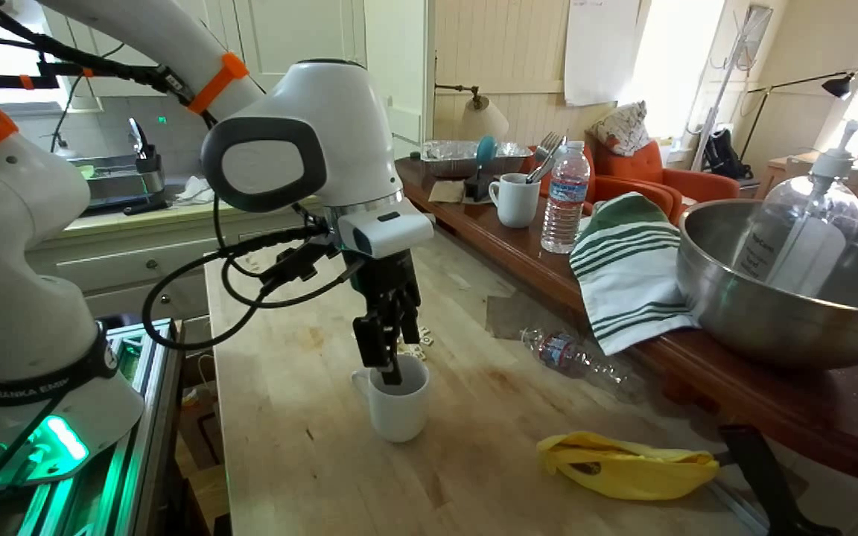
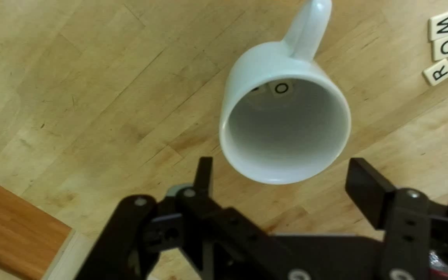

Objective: Put the l and o tile letters in the cup

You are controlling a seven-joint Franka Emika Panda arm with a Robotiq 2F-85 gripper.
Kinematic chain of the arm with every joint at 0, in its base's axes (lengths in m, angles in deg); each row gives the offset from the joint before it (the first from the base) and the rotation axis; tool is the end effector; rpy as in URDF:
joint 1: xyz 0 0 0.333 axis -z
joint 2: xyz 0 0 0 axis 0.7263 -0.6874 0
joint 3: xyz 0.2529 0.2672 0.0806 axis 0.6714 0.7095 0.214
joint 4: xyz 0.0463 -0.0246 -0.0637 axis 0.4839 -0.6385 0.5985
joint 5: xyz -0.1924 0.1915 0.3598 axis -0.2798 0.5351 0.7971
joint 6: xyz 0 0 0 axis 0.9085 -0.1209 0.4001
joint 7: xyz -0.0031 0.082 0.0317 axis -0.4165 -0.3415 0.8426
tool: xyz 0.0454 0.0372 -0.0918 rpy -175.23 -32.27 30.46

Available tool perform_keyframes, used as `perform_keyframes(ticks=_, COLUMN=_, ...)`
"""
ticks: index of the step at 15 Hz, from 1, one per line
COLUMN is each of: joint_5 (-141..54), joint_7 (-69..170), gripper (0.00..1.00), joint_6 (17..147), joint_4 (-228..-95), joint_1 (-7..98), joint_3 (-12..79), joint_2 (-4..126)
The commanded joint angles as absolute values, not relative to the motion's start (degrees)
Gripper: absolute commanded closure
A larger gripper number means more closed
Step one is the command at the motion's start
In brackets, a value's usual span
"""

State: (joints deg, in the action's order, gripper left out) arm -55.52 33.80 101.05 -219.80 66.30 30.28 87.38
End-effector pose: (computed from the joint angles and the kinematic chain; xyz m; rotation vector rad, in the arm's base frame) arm 0.4198 -0.2062 0.3354 2.8488 -0.9389 0.3186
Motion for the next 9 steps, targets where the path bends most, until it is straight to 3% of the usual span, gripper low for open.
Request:
perform_keyframes(ticks=1, joint_5=-49.33, joint_7=42.4, gripper=0.0, joint_6=94.97, joint_4=-220.81, joint_1=60.61, joint_3=30.73, joint_2=92.38)
perform_keyframes(ticks=9, joint_5=-44.71, joint_7=47.42, gripper=0.0, joint_6=64.88, joint_4=-213.77, joint_1=46.2, joint_3=41.85, joint_2=104.52)
